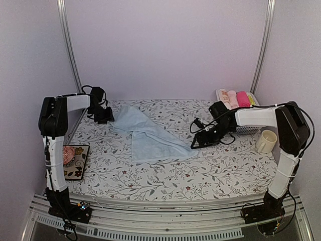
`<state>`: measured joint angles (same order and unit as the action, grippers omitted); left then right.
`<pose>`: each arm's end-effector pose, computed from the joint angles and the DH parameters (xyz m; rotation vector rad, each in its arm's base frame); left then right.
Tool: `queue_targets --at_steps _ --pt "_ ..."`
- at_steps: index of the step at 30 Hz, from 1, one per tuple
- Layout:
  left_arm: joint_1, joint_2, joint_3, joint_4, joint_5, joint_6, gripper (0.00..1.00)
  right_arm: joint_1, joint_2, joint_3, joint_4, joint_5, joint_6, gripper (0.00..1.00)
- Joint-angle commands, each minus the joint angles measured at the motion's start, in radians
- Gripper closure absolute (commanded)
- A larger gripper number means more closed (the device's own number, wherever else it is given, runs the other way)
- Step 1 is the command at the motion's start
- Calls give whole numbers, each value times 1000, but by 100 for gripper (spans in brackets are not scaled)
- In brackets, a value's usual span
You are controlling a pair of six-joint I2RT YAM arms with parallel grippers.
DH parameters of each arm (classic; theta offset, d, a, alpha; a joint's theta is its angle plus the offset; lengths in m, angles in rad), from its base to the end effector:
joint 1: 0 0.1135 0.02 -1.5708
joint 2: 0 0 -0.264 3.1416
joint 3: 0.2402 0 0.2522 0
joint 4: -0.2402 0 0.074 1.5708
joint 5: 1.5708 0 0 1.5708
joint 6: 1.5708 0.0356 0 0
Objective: Roll the towels
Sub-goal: Pick up the towel from the center of the board, then adjust the towel at the center of the board.
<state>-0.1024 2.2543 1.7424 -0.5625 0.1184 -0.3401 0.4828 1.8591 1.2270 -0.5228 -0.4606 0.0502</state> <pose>0.4788 -0.0534 0.1544 -0.2764 2.6528 -0.3025 0.3212 0.1862 0.1734 -0.7257 2.6663 0.7776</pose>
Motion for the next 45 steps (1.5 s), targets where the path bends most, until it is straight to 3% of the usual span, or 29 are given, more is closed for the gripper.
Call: queue_targets --at_steps 1,8,13,17,22,23,38,45 --pt "10 8 30 21 8 11 59 11 27 -38 -5 -20 7 18" --pt "8 28 33 21 44 6 72 43 71 -26 0 10 -10 24" --pt "8 33 35 23 50 9 87 57 101 10 11 51 -3 32" --pt "9 36 35 24 53 14 100 59 122 33 5 86 -3 58" --pt "7 27 48 24 63 15 100 60 99 41 -2 150 -3 94" --pt "8 21 55 24 63 15 100 59 86 45 -8 172 -3 96" --pt "6 -157 262 -38 44 28 100 21 -114 311 -170 740 -185 98" --pt "-25 -231 328 -106 19 59 100 -24 -205 370 -137 872 -265 98"
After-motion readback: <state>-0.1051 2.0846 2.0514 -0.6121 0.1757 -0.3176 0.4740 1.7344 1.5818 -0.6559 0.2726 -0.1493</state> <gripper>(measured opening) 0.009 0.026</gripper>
